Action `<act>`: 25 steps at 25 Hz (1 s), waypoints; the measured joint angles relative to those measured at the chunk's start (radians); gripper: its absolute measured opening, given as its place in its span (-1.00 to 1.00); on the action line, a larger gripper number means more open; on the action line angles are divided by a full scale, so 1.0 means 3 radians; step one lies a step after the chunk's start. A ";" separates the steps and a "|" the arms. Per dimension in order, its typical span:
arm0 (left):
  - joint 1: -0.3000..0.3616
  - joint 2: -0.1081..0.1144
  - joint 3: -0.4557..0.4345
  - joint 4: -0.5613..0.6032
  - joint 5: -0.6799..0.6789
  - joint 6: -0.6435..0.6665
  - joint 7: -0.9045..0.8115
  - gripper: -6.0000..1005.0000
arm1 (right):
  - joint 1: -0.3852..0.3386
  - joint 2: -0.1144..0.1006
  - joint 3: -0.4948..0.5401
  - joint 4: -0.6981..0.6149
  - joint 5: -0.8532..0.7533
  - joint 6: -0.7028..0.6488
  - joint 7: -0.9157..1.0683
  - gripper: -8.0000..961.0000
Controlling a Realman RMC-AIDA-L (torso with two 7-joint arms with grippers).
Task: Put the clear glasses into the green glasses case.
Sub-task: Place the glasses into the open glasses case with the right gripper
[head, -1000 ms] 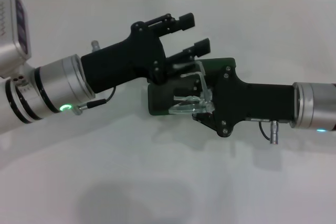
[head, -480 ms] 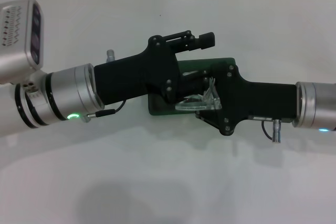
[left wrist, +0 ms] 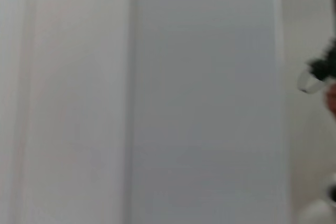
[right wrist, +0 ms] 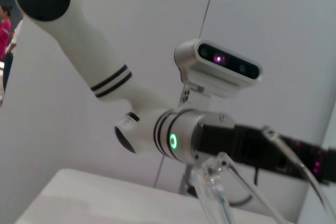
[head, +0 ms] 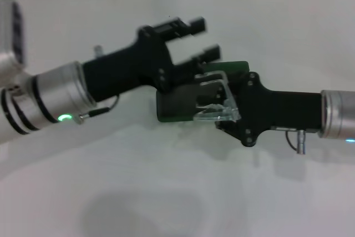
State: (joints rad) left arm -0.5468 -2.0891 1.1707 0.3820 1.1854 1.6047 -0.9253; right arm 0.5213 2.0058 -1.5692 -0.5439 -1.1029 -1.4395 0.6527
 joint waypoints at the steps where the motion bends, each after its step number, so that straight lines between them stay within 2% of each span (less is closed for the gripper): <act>1: 0.0030 -0.0003 -0.0087 -0.0003 -0.0017 0.0001 0.0007 0.18 | -0.0024 -0.0002 0.0036 -0.0020 -0.0041 0.0002 -0.0002 -0.76; 5: 0.0223 -0.0003 -0.0419 -0.0028 -0.0200 0.0001 0.0105 0.18 | -0.0219 0.0020 0.0272 -0.0259 -0.0240 0.0060 0.0014 -0.76; 9: 0.0440 0.0003 -0.0629 -0.0032 -0.0364 -0.0001 0.0211 0.18 | -0.0400 0.0045 0.0194 -0.0791 -0.0442 0.0486 0.0253 -0.76; 13: 0.0563 0.0014 -0.0768 -0.0032 -0.0391 -0.0009 0.0218 0.18 | -0.0637 0.0045 -0.0310 -0.1586 -0.0679 0.1352 0.0642 -0.75; 17: 0.0633 0.0019 -0.0827 -0.0029 -0.0373 -0.0041 0.0223 0.18 | -0.0803 0.0049 -0.0982 -0.2193 -0.1141 0.2493 0.0870 -0.75; 21: 0.0624 0.0023 -0.0820 -0.0030 -0.0353 -0.0122 0.0225 0.18 | -0.0795 0.0054 -0.1661 -0.2312 -0.1413 0.3567 0.0995 -0.75; 25: 0.0601 0.0022 -0.0810 -0.0031 -0.0318 -0.0171 0.0226 0.18 | -0.0788 0.0057 -0.2001 -0.2318 -0.1404 0.4010 0.1013 -0.75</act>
State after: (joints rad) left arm -0.3664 -2.0825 0.9277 0.3727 1.0901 1.5535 -0.8575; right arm 0.2850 2.0228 -2.1695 -1.2394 -1.5241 -0.2365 0.9565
